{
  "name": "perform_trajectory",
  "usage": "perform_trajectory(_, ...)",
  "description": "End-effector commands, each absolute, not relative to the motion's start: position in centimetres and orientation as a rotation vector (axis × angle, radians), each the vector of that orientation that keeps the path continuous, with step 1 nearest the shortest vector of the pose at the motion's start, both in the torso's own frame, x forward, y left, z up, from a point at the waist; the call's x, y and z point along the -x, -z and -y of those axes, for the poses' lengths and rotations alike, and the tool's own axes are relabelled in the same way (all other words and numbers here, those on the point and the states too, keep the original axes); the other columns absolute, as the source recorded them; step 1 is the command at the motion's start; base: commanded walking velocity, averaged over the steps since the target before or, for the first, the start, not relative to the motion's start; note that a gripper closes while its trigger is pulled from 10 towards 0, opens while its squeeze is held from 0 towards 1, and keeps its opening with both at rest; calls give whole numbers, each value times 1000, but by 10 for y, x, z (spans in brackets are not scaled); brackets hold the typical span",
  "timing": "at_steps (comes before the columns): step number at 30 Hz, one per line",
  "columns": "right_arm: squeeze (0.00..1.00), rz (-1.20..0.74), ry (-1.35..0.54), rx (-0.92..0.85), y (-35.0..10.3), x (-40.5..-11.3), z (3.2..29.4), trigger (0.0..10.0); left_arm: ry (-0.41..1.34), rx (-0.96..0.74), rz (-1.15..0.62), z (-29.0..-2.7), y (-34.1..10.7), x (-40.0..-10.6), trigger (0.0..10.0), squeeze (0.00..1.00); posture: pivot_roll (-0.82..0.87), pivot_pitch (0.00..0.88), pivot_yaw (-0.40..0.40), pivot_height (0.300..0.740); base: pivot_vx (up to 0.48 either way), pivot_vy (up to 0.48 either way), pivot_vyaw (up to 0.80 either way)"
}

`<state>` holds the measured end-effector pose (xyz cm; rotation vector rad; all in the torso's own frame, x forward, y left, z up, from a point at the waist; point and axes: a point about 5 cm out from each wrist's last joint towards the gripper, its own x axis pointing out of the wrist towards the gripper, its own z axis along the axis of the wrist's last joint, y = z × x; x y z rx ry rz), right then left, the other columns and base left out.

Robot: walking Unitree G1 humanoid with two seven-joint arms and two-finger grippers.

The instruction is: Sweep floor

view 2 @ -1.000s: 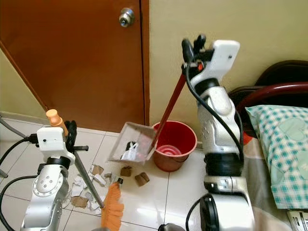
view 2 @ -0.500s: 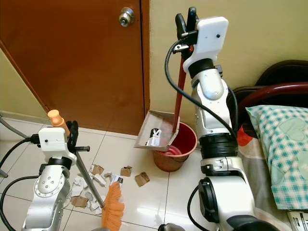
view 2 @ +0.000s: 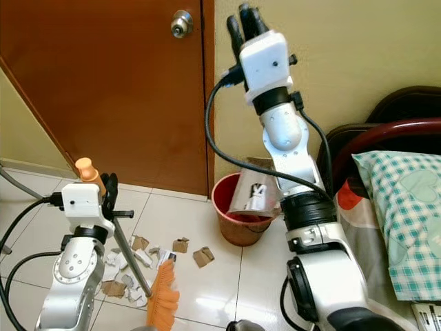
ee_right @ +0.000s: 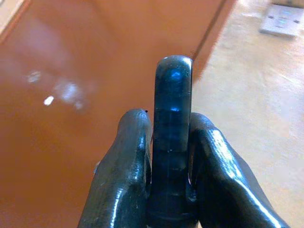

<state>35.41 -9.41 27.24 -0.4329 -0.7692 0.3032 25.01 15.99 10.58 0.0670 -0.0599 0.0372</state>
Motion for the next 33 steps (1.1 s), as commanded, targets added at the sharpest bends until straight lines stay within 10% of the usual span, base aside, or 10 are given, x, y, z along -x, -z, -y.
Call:
perform_trajectory(1,0,836,-350,482,-271,-346,81,10000,-35,-63,45,-161,-103,-247,10000,0,9,35,-24,740,0,0,0)
perform_trajectory(16,0,774,-708,475,-214,-316,33,10000,-25,-65,55,-157,-103,-249,10000,0,12,22,-44,740,0,0,0)
perform_trajectory(33,0,877,-728,612,-205,-302,36,10000,-37,-54,57,-155,-102,-248,10000,0,8,24,-47,740,0,0,0)
